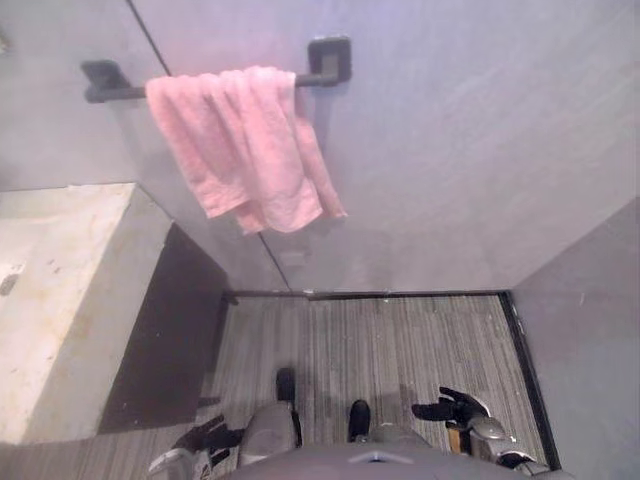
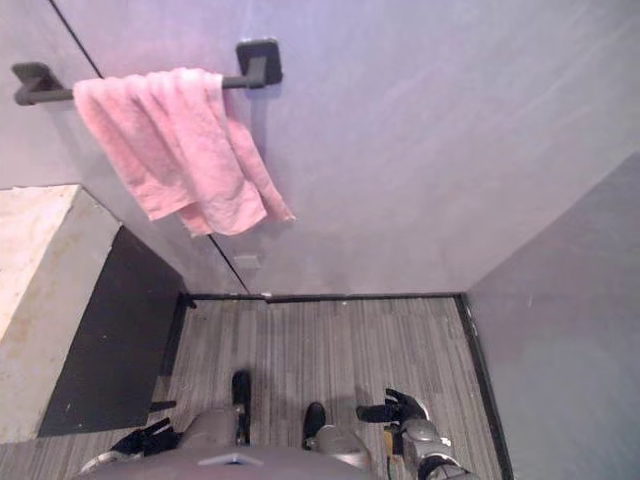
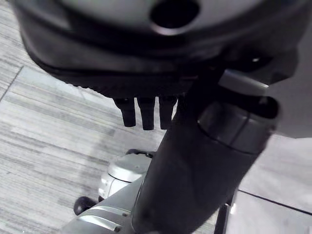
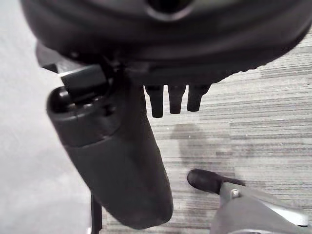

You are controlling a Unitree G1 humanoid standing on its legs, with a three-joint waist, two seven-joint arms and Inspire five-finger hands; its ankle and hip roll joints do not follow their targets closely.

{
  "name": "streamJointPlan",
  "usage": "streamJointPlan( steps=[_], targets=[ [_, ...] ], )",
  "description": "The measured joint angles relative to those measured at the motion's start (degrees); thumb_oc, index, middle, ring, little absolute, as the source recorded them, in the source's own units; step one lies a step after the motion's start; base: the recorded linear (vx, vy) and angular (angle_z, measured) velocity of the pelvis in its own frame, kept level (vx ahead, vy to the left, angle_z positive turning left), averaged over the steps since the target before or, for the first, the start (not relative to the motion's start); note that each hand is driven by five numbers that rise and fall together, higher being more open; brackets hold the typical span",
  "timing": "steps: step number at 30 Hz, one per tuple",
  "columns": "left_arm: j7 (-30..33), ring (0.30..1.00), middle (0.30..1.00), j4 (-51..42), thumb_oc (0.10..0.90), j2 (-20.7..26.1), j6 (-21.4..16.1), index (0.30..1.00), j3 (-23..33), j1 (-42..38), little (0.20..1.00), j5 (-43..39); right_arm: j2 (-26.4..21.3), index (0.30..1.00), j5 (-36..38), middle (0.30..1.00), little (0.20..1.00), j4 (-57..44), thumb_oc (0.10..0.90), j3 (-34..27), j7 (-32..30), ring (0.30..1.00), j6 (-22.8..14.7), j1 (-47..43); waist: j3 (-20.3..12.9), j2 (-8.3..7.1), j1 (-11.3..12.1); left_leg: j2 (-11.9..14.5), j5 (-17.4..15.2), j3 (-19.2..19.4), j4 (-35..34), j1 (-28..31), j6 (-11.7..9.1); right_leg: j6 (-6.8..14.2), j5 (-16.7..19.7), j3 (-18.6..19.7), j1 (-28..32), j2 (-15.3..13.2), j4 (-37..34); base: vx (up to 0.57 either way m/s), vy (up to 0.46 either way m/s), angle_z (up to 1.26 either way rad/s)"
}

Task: Organize the bathroom.

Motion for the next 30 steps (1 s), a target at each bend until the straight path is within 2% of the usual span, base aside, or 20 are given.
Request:
streamJointPlan(
  steps=[2,3,6,8,9,10,13,14,15,16,18,19,20,22,23,25,30],
  targets=[
    [0.6,0.900,0.900,0.0,0.800,0.5,0.1,0.900,-1.0,-0.7,0.900,1.7,-1.6,0.900,0.0,0.900,0.900,-0.5,0.800,-0.2,0.8,0.900,-0.4,0.6,0.0,0.61,-2.1,-0.1,-0.1,-0.1,-0.6,2.3,-0.1,-0.1,-0.1,0.0,0.2,-0.5,0.0,0.06,0.061,0.04],
    [0.4,0.900,0.900,-0.3,0.800,0.5,0.1,0.900,-1.0,-1.5,0.900,1.8,-2.4,0.900,0.0,0.900,0.900,-0.5,0.800,-0.4,1.4,0.900,-0.4,1.2,0.3,1.00,-2.4,0.1,-0.1,0.0,-1.2,3.7,-0.1,-0.1,-0.1,-0.2,0.2,-0.6,0.0,0.06,0.060,0.17],
    [-0.5,0.900,0.900,-3.3,0.800,0.5,-0.1,0.900,-1.0,-2.6,0.900,1.8,-4.2,0.900,0.0,0.900,0.900,-2.1,0.800,-0.4,2.5,0.900,-0.2,3.1,1.1,2.22,-2.4,0.3,0.0,0.5,-3.7,7.7,-0.4,0.5,-0.1,-0.5,0.3,-0.8,0.2,0.06,0.033,0.16],
    [-0.7,0.900,0.900,-6.1,0.800,0.5,-0.1,0.900,-1.0,-3.1,0.900,1.7,-5.4,0.900,0.2,0.900,0.900,-6.0,0.800,-0.7,3.3,0.900,0.1,3.7,2.0,2.70,-2.4,-0.4,0.1,1.0,-5.1,8.5,-0.2,2.3,0.0,-0.5,0.1,-1.4,0.3,0.09,0.011,0.11],
    [-0.5,0.900,0.900,-7.5,0.800,0.5,-0.1,0.900,-0.8,-2.9,0.900,1.5,-5.9,0.900,0.4,0.900,0.900,-8.9,0.800,-0.9,3.6,0.900,0.8,4.2,2.0,2.71,-2.4,-0.9,0.1,1.0,-5.3,8.7,-0.2,3.0,-0.1,-0.2,0.3,-1.8,0.2,0.08,-0.008,-0.01],
    [0.8,0.900,0.900,-14.3,0.800,0.6,-0.2,0.900,1.6,-0.4,0.900,0.1,-7.6,0.900,0.5,0.900,0.900,-23.2,0.800,-1.0,4.4,0.900,3.3,6.8,2.2,3.11,-2.5,-1.6,0.1,1.0,-6.0,8.9,-0.2,4.5,0.1,0.3,0.1,-2.6,-0.1,0.06,-0.023,-0.02],
    [3.0,0.900,0.900,-21.3,0.800,2.2,-0.2,0.900,3.5,-0.4,0.900,-0.7,-9.2,0.900,0.6,0.900,0.900,-36.2,0.800,-1.5,6.6,0.900,3.5,6.2,3.2,5.01,-2.4,-1.5,-0.7,1.0,-7.4,9.3,0.7,5.2,0.5,0.5,-0.1,-2.4,-0.2,0.00,-0.037,0.04],
    [3.5,0.900,0.900,-24.8,0.800,3.0,-0.2,0.900,3.8,-0.6,0.900,-0.7,-10.7,0.900,0.6,0.900,0.900,-41.2,0.800,-1.6,7.4,0.900,3.8,6.0,3.3,6.68,-2.2,-0.6,-3.3,1.4,-7.9,8.9,1.2,5.3,0.6,0.5,-0.7,-1.5,0.2,-0.04,-0.046,0.06],
    [3.5,0.900,0.900,-24.8,0.800,3.0,-0.2,0.900,3.8,-0.6,0.900,-0.7,-10.7,0.900,0.6,0.900,0.900,-41.2,0.800,-1.6,7.4,0.900,3.8,6.0,3.3,6.68,-2.2,-0.6,-3.3,1.4,-7.9,8.9,1.2,5.3,0.6,0.5,-0.7,-1.5,0.2,-0.06,-0.055,0.06],
    [3.9,0.900,0.900,-30.9,0.800,6.4,0.4,0.900,3.7,-0.5,0.900,0.3,-12.5,0.900,2.3,0.900,0.900,-46.8,0.800,-1.9,8.9,0.900,4.2,4.3,3.9,7.50,-1.7,-0.5,-3.8,2.2,-8.0,7.5,2.5,5.4,0.6,1.3,-2.9,-1.5,2.0,-0.12,-0.042,0.07],
    [3.2,0.900,0.900,-38.5,0.800,11.9,0.0,0.900,1.4,-0.7,0.900,3.0,-15.2,0.900,4.3,0.900,0.900,-50.5,0.800,-2.8,10.5,0.900,4.1,1.5,4.3,7.50,-1.1,-0.6,-4.2,3.1,-8.2,5.8,2.1,5.3,0.8,1.3,-5.9,-2.2,3.9,-0.14,-0.030,0.05],
    [3.8,0.900,0.900,-41.3,0.800,16.0,-0.3,0.900,-2.8,-2.4,0.900,5.2,-17.9,0.900,5.1,0.900,0.900,-50.8,0.800,-2.7,11.1,0.900,4.5,-1.0,4.4,7.51,-0.8,-0.6,-4.2,3.6,-8.0,4.3,2.1,5.1,0.9,1.3,-7.8,-2.5,4.8,-0.09,0.005,0.00],
    [4.0,0.900,0.900,-42.2,0.800,18.1,-0.6,0.900,-4.7,-3.5,0.900,6.5,-18.8,0.900,5.1,0.900,0.900,-50.7,0.800,-3.2,11.1,0.900,4.5,-1.9,4.7,7.48,-0.7,-0.7,-4.2,3.8,-8.0,3.7,2.1,5.1,0.9,1.3,-8.7,-2.6,5.4,-0.10,0.004,-0.01],
    [4.2,0.900,0.900,-45.8,0.800,23.6,1.1,0.900,-7.9,-8.4,0.900,9.7,-22.3,0.900,6.8,0.900,0.900,-50.2,0.800,-3.2,11.0,0.900,5.9,-7.6,6.8,7.69,-0.5,-0.6,-3.4,4.1,-7.9,2.9,2.5,5.2,1.5,1.3,-9.2,-2.7,5.5,-0.02,0.000,-0.01],
    [3.9,0.900,0.900,-47.1,0.800,25.8,0.7,0.900,-8.0,-10.5,0.900,11.5,-23.9,0.900,6.8,0.900,0.900,-50.1,0.800,-3.0,10.9,0.900,6.2,-10.0,7.3,7.66,-0.6,-0.7,-3.2,4.0,-8.1,2.5,2.6,5.4,1.8,1.3,-9.7,-2.7,5.4,0.00,0.000,0.00],
    [3.7,0.900,0.900,-47.7,0.800,28.6,0.5,0.900,-7.6,-16.3,0.900,14.4,-24.5,0.900,6.8,0.900,0.900,-48.5,0.800,-2.0,9.8,0.900,7.1,-14.9,7.8,7.62,-0.7,-0.5,-1.1,4.0,-8.0,2.8,3.0,5.3,2.3,1.0,-9.0,-2.6,5.2,0.03,-0.033,0.01],
    [2.8,0.900,0.900,-49.6,0.800,33.3,-0.3,0.900,-9.0,-26.7,0.900,17.9,-24.4,0.900,6.8,0.900,0.900,-45.8,0.800,3.7,8.5,0.900,10.3,-25.2,8.0,7.32,-0.1,-1.1,0.7,3.1,-7.8,3.0,4.6,5.3,2.0,-0.4,-8.2,-3.1,5.0,0.06,-0.024,0.16]
  ],
)
